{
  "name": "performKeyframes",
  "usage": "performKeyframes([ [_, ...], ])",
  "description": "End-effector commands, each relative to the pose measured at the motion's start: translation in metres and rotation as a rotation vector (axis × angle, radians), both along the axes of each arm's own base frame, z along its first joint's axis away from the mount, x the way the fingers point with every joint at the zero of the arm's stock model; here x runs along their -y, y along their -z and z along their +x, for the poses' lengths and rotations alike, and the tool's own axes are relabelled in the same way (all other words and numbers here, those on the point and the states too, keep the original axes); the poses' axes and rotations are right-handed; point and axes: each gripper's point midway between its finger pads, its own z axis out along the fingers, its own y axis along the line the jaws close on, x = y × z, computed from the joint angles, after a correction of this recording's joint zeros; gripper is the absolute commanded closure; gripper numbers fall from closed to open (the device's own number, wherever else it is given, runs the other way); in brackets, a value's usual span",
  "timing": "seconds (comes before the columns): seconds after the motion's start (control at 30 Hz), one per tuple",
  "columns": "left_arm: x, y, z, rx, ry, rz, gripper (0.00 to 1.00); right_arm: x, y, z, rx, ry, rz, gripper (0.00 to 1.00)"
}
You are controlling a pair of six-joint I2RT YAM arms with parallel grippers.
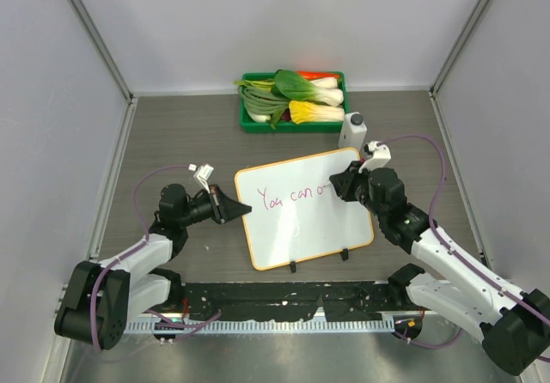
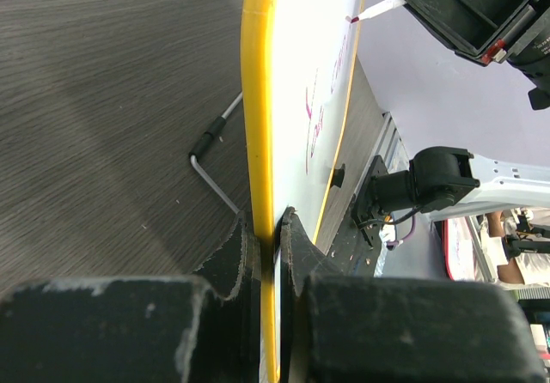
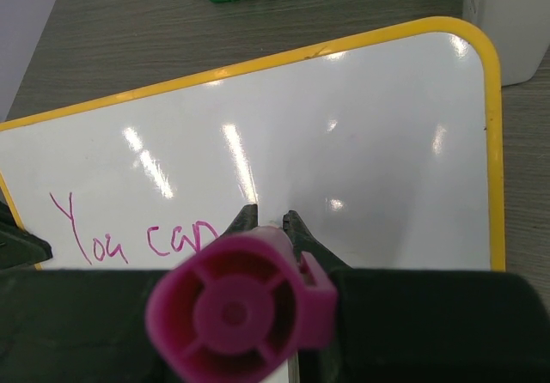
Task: Write a sentence on the whiteboard
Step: Write on the whiteboard at the whiteboard stand.
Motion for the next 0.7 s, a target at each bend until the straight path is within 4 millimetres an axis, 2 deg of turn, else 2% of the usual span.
performKeyframes([
  [0.0, -0.008, 0.014, 0.012, 0.043, -0.051, 0.08, 1.0, 0.01, 0.008, -0.003, -0.014, 0.029, -0.032, 0.99],
  [0.33, -0.008, 0.015, 0.012, 0.04, -0.052, 0.081, 1.0, 0.009, 0.018, -0.013, -0.047, -0.004, -0.041, 0.99],
  [0.5, -0.008, 0.015, 0.012, 0.039, -0.051, 0.081, 1.0, 0.009, 0.02, -0.011, -0.051, 0.001, -0.049, 0.99],
  [0.67, -0.008, 0.015, 0.012, 0.037, -0.051, 0.082, 1.0, 0.016, 0.013, -0.003, -0.04, 0.048, -0.069, 0.99],
])
